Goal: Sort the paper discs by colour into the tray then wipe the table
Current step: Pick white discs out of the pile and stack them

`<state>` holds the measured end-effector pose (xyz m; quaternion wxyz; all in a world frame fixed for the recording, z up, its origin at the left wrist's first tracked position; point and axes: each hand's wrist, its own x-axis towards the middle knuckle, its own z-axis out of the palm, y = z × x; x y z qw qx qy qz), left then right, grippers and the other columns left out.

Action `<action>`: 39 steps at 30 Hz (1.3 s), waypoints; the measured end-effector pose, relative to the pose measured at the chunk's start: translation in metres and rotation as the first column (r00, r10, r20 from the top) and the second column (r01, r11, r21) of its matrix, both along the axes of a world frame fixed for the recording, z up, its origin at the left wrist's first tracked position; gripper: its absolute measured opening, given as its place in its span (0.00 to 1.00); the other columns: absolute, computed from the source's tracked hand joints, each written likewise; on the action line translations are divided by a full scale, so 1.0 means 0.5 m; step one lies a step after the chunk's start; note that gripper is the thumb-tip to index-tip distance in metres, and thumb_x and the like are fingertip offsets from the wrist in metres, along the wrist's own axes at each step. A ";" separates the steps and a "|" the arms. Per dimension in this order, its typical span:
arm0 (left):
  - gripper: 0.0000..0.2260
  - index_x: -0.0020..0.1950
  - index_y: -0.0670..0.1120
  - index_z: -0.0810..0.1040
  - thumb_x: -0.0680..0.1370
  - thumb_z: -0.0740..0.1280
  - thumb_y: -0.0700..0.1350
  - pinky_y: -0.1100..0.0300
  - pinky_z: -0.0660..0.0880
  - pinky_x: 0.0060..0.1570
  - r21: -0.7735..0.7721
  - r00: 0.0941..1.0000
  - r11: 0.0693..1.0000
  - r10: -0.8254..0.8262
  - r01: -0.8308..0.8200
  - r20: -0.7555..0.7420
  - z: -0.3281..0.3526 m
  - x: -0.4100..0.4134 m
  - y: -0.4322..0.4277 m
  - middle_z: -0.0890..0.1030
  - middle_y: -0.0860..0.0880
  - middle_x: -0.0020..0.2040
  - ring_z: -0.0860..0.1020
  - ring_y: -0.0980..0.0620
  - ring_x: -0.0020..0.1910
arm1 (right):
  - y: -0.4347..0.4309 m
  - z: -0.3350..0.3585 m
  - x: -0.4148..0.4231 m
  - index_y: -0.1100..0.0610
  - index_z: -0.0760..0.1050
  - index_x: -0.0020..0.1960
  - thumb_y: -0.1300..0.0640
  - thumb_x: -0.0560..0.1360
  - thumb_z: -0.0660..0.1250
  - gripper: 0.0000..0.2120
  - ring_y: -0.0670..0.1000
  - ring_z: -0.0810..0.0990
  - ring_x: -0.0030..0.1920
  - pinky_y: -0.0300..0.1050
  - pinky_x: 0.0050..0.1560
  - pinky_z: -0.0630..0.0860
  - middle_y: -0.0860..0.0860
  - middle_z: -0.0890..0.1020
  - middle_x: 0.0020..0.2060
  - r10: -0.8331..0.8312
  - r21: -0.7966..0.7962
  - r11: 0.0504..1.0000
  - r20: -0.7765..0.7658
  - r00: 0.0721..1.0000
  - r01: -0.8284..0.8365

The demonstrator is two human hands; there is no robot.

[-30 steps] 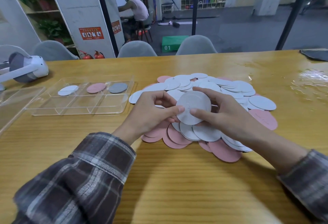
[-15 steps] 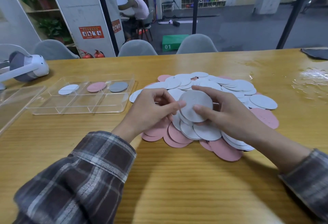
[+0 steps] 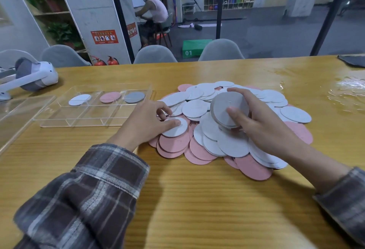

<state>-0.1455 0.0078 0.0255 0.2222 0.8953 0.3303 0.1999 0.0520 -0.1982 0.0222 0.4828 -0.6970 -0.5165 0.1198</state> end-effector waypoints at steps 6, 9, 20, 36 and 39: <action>0.08 0.42 0.53 0.86 0.70 0.81 0.54 0.73 0.67 0.33 -0.020 0.998 0.999 -0.029 0.030 0.053 0.007 0.002 -0.002 0.83 0.51 0.36 0.75 0.64 0.32 | -0.001 -0.003 0.002 0.39 0.68 0.70 0.51 0.84 0.64 0.17 0.46 0.80 0.58 0.57 0.61 0.78 0.40 0.80 0.57 0.018 0.017 1.000 -0.029 0.999 -0.017; 0.05 0.41 0.53 0.86 0.73 0.80 0.52 0.66 0.72 0.41 -0.143 0.987 0.983 -0.093 0.112 0.129 0.017 0.000 -0.001 0.84 0.51 0.38 0.77 0.64 0.35 | 0.001 -0.005 0.005 0.41 0.71 0.70 0.52 0.83 0.65 0.17 0.48 0.79 0.63 0.59 0.65 0.76 0.41 0.80 0.61 0.014 0.026 1.000 0.001 1.000 -0.014; 0.07 0.49 0.38 0.82 0.76 0.76 0.40 0.60 0.82 0.39 -0.484 0.865 0.788 -0.117 0.379 0.487 0.006 0.043 -0.078 0.82 0.47 0.41 0.79 0.50 0.35 | 0.004 -0.002 -0.008 0.42 0.74 0.69 0.55 0.86 0.60 0.15 0.56 0.84 0.49 0.59 0.50 0.83 0.45 0.81 0.59 0.057 0.035 0.998 -0.229 0.972 -0.050; 0.12 0.45 0.39 0.82 0.80 0.73 0.48 0.51 0.79 0.35 -0.305 0.852 0.921 -0.052 0.243 0.521 -0.009 0.061 -0.085 0.83 0.48 0.36 0.85 0.49 0.35 | 0.004 -0.003 -0.008 0.46 0.73 0.72 0.55 0.83 0.66 0.18 0.50 0.86 0.52 0.51 0.51 0.84 0.44 0.78 0.64 0.083 0.061 0.996 -0.195 0.977 -0.072; 0.03 0.51 0.48 0.85 0.79 0.73 0.45 0.64 0.76 0.47 -0.014 0.919 0.994 -0.095 0.108 0.382 -0.035 0.061 -0.058 0.85 0.56 0.46 0.81 0.57 0.45 | 0.002 0.001 0.005 0.42 0.73 0.71 0.54 0.83 0.65 0.17 0.49 0.82 0.60 0.53 0.58 0.81 0.38 0.80 0.61 0.044 0.077 0.996 -0.134 0.990 -0.034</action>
